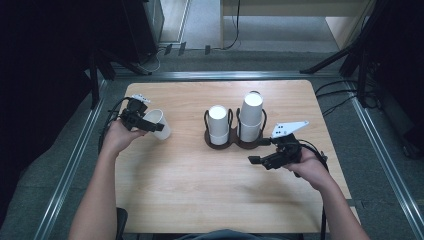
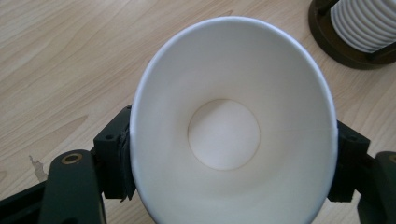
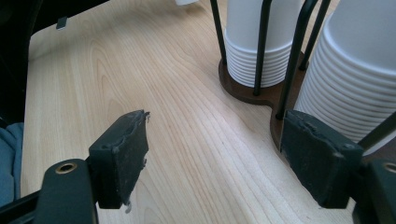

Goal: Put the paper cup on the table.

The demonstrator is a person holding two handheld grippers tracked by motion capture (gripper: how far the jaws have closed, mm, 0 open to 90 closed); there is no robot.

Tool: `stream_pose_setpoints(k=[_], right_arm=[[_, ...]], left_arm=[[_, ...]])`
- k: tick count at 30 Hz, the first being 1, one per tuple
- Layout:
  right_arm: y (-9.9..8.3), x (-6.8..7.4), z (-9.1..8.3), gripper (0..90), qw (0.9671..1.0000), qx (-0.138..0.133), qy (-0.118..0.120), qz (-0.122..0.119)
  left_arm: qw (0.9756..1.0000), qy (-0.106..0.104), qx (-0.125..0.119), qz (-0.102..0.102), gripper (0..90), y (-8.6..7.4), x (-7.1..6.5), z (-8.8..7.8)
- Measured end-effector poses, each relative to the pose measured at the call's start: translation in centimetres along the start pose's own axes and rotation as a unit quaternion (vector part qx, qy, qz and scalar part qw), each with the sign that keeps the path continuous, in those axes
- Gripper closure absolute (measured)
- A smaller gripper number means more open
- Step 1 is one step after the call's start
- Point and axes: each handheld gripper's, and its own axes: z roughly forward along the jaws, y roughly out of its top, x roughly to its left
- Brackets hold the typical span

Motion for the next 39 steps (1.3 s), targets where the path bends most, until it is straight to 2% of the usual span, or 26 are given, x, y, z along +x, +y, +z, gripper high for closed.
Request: stream_pose_setpoints(k=[2,4,7,14,19,23,26,39], right_arm=[[-0.1,0.0,0.0,24.0,1.0,0.0,-0.001,0.0],[-0.1,0.0,0.0,24.0,1.0,0.003,-0.004,-0.001],[-0.1,0.0,0.0,24.0,0.9999,0.004,-0.009,-0.004],[-0.1,0.1,0.1,24.0,0.9999,0.004,-0.012,-0.005],[-0.2,-0.1,0.1,24.0,0.9999,0.007,-0.014,-0.004],[-0.2,-0.1,0.1,24.0,0.9999,0.006,-0.014,-0.002],[-0.2,-0.1,0.1,24.0,0.9999,0.006,-0.014,-0.002],[-0.3,-0.4,0.1,24.0,0.9999,0.007,-0.015,-0.001]], left_arm=[[1.0,0.002,0.002,-0.001,23.0,0.0,0.0,0.2],[1.0,-0.006,0.001,-0.002,22.7,-0.1,0.0,0.4],[1.0,-0.006,0.002,0.006,22.4,-0.1,-0.3,0.8],[0.9995,0.015,0.021,0.021,20.6,-0.1,-1.0,1.5],[0.9992,0.018,0.024,0.024,19.7,0.1,-1.4,1.6],[0.9992,0.016,0.027,0.023,18.9,0.0,-1.3,1.7],[0.9994,0.013,0.029,0.013,14.6,0.0,-1.2,1.9],[0.9998,-0.019,0.011,0.004,9.2,0.0,-1.1,1.2]])
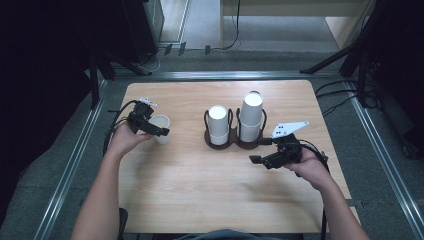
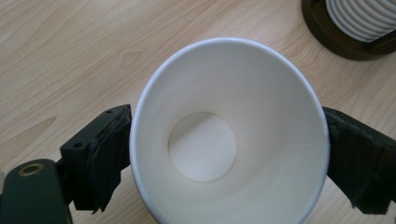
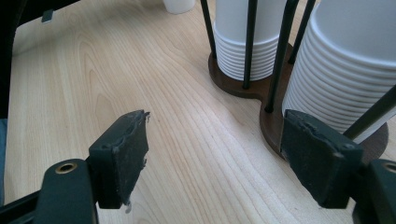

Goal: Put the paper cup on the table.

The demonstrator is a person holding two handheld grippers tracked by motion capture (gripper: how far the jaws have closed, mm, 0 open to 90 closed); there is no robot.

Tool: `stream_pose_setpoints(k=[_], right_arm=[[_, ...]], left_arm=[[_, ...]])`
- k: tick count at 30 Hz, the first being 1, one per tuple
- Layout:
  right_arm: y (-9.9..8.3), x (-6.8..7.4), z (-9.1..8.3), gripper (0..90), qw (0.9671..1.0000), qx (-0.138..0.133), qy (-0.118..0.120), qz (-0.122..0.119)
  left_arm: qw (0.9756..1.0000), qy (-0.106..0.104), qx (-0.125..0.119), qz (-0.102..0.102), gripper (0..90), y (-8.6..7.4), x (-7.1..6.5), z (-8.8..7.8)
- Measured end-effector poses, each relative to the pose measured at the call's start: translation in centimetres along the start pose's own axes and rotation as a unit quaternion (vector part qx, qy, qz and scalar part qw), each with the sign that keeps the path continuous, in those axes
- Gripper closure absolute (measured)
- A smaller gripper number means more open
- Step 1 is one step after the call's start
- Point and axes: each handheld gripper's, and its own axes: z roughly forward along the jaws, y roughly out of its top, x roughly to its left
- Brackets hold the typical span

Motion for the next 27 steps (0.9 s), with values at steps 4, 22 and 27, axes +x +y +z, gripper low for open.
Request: stream_pose_setpoints(k=[4,22,27], right_arm=[[-0.1,-0.1,0.0,24.0,1.0,0.001,0.0,0.003],[-0.2,-0.7,0.0,24.0,0.9999,-0.003,0.002,0.01],[-0.2,-0.6,-0.1,24.0,0.9999,-0.007,0.001,0.009]], left_arm=[[1.0,-0.001,-0.008,-0.005,7.3,0.0,0.0,-0.4],[0.9988,-0.012,-0.044,-0.019,1.0,0.1,0.0,-2.3],[0.9983,-0.015,-0.055,-0.012,1.0,0.3,-0.3,-3.1]])
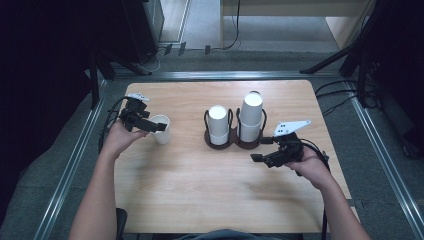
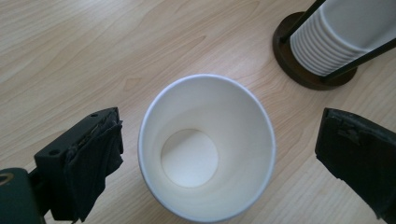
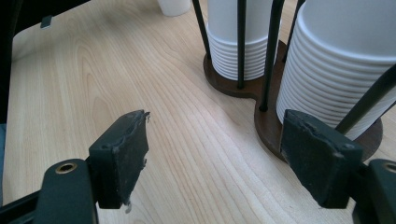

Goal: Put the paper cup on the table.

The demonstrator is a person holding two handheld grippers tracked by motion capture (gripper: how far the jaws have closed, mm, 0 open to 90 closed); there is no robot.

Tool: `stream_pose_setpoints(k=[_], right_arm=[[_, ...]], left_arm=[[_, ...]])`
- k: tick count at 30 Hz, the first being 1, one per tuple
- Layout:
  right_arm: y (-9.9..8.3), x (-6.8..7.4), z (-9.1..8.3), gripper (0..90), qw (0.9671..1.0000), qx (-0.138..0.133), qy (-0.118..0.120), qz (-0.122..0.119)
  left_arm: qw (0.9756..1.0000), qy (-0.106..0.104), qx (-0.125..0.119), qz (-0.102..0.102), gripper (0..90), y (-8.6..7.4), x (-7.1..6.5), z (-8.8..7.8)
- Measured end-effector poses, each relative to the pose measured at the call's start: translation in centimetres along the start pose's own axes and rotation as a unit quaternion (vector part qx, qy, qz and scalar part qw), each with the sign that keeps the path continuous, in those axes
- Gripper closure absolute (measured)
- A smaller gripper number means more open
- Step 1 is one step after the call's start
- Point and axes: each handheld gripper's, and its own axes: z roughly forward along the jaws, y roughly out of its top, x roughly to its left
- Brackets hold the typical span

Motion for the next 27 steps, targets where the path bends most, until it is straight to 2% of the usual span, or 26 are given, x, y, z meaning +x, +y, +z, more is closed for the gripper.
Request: stream_pose_setpoints(k=[6,12,16,20,27], right_arm=[[0.0,0.1,0.0,24.0,1.0,0.001,0.001,0.0],[0.2,0.3,0.1,24.0,1.0,-0.002,0.004,-0.001],[0.2,0.3,0.1,24.0,1.0,-0.001,0.002,-0.002],[0.2,0.3,0.1,24.0,1.0,-0.002,0.002,-0.001],[0.3,0.2,0.1,24.0,1.0,-0.003,0.001,0.0]], left_arm=[[0.9998,0.001,-0.015,0.014,1.0,0.6,-1.0,-0.7],[0.999,-0.019,-0.031,0.025,1.0,1.1,-2.4,-1.4],[0.9988,-0.022,-0.029,0.033,1.2,1.5,-3.6,-1.4],[0.9978,-0.039,-0.03,0.044,1.2,1.8,-4.8,-1.2],[0.9967,-0.058,-0.027,0.049,1.2,2.0,-6.2,-0.8]])
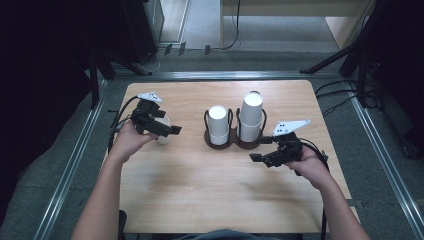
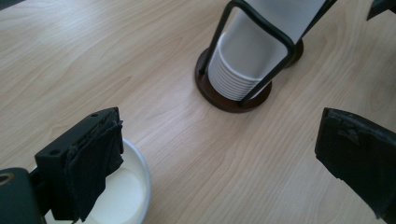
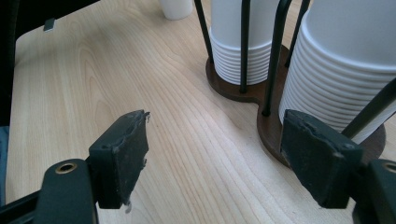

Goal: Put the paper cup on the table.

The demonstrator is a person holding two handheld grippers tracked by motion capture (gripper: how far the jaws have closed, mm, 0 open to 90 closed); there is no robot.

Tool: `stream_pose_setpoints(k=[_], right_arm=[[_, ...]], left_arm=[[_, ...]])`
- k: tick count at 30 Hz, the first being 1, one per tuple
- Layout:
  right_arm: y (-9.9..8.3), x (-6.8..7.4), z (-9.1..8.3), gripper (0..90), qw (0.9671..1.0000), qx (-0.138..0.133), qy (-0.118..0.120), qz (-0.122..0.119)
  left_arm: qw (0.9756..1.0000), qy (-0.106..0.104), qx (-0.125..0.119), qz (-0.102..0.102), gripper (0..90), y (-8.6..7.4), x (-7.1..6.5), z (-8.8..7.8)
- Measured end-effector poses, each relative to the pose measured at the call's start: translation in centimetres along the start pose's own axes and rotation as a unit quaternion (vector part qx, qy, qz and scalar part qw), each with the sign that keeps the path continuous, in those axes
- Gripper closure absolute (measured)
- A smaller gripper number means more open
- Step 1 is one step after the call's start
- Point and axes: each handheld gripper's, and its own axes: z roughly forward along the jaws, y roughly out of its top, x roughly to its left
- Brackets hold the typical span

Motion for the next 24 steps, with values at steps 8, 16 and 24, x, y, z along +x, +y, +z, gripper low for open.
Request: stream_pose_setpoints(k=[8,16,24], right_arm=[[0.1,0.0,0.1,23.5,1.0,0.002,-0.003,-0.002],[0.1,0.1,0.1,23.5,1.0,0.004,-0.003,-0.004],[0.1,0.3,0.0,23.5,0.9999,-0.001,-0.007,-0.008]], left_arm=[[0.9996,-0.022,0.009,0.017,1.2,0.1,-1.8,1.1],[0.9983,-0.048,0.015,0.03,1.2,0.1,-3.4,2.4],[0.9969,-0.06,0.021,0.048,1.2,-0.6,-5.2,3.4]])
